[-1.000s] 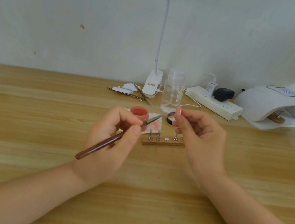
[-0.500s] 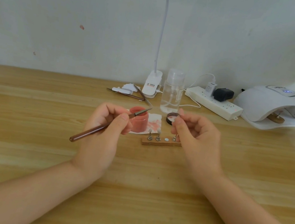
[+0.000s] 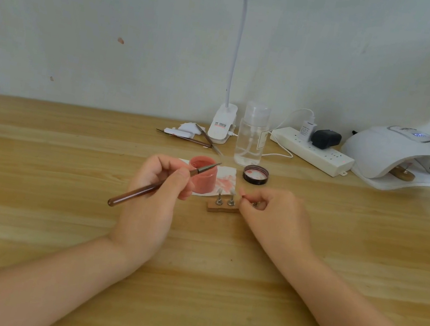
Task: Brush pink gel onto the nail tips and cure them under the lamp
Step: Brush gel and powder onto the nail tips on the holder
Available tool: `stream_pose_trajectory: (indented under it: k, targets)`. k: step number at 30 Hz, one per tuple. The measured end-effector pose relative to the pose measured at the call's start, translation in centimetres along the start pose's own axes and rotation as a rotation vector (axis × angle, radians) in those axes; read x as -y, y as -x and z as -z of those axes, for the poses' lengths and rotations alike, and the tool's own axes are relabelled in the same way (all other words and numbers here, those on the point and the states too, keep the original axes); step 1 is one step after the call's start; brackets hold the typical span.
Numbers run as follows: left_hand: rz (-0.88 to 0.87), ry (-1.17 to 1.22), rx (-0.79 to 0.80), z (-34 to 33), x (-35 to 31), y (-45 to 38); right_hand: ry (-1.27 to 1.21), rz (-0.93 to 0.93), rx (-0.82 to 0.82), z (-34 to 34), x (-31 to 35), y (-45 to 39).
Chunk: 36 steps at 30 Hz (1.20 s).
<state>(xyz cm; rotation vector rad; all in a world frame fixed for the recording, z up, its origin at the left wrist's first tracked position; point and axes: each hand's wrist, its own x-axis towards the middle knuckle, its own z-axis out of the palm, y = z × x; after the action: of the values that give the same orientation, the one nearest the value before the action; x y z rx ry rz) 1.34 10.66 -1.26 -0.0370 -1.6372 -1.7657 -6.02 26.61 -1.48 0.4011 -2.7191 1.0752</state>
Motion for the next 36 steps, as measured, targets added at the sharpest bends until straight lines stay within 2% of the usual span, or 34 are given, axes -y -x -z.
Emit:
stream_pose_trajectory:
  k: [7, 12, 15, 19, 23, 27, 36]
  targets:
    - [0.005, -0.007, 0.006, 0.0, -0.1, 0.1, 0.188, 0.036, 0.025, 0.3, 0.0, -0.2]
    - [0.011, -0.008, 0.01, 0.0, -0.2, 0.1, 0.407, 0.157, -0.021, 0.2, 0.3, 0.0]
    - [0.008, -0.009, 0.005, 0.0, -0.3, 0.1, 0.432, 0.222, -0.023, -0.2, 0.6, 0.4]
    - [0.004, -0.004, 0.006, 0.0, -0.3, 0.1, 0.471, 0.268, 0.054, -0.6, 0.9, 0.5]
    - [0.003, -0.025, 0.002, 0.0, -0.2, 0.1, 0.522, 0.324, 0.017, -0.6, 1.4, 0.6]
    - [0.008, -0.028, -0.006, 0.0, -0.2, 0.0, 0.502, 0.277, 0.057, -0.2, 0.8, 0.4]
    - [0.02, -0.037, -0.004, 0.0, -0.3, 0.1, 0.509, 0.208, 0.029, 0.1, 0.3, -0.2]
